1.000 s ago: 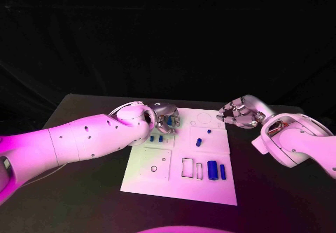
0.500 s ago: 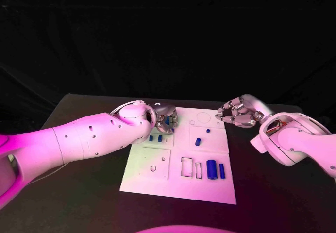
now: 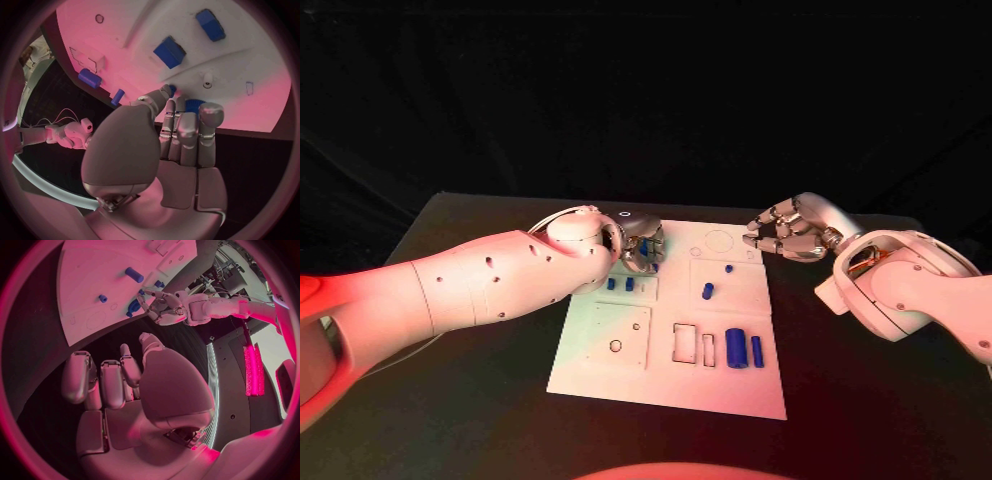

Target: Assemble the parts on the task board

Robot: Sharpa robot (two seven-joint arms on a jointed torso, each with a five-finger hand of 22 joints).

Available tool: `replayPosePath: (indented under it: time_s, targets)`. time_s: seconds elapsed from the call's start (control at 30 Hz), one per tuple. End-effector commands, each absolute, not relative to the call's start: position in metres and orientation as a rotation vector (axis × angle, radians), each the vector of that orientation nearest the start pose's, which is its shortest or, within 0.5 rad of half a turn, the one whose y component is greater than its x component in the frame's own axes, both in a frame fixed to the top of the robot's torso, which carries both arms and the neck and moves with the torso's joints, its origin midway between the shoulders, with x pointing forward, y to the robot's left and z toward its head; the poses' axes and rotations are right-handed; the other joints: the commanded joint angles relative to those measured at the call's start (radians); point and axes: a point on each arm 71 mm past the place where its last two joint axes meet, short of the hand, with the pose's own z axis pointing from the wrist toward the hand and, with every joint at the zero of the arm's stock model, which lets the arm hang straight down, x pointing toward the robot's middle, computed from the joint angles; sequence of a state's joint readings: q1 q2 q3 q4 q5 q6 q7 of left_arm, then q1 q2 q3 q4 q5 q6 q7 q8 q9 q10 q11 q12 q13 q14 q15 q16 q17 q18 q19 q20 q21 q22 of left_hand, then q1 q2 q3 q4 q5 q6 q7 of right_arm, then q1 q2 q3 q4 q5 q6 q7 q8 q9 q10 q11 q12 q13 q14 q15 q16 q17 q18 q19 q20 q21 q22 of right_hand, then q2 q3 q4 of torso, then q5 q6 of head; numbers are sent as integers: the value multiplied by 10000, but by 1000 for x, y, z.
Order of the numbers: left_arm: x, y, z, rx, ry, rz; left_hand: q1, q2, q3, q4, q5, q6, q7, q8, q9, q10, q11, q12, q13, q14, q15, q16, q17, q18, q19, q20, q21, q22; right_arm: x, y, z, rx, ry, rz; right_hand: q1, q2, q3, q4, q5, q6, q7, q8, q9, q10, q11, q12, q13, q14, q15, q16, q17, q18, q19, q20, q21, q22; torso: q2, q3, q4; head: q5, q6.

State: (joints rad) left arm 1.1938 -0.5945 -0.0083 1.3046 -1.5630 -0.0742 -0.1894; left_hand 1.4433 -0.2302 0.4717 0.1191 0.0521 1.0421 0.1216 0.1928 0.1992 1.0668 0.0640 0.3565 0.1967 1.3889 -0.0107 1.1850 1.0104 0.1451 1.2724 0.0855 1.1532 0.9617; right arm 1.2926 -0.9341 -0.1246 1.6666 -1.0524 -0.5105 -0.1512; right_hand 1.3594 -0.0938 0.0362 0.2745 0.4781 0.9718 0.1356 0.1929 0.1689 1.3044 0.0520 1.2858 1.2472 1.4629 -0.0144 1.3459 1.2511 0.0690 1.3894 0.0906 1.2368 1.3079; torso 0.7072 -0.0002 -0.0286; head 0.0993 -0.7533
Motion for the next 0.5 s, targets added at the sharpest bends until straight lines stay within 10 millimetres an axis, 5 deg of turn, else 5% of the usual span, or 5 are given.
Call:
replayPosePath:
  time_s: [0.03,0.5]
  targets:
    - [520,132,-206,3263,18647,-5216,31,83,74,-22,-8,84,-15,-53,-24,99,0,-54,-29,88,14,110,63,-198,76,-24,101,62,467,-215,-160,2726,16347,7870,12,33,32,-1,68,-47,9,56,-3,0,5,6,1,371,-72,-47,2,76,35,-38,-52,578,-2,-1,-2,12,-10]
    - [519,130,-209,3312,18839,-5283,18,122,174,-68,-10,210,-23,-98,-66,243,-23,-111,-101,161,-5,327,230,-216,97,-35,206,186,467,-215,-160,2709,16352,7887,7,35,32,1,75,-41,9,62,-2,13,6,19,15,371,-71,-51,0,74,41,-38,-47,584,1,0,4,8,-32]
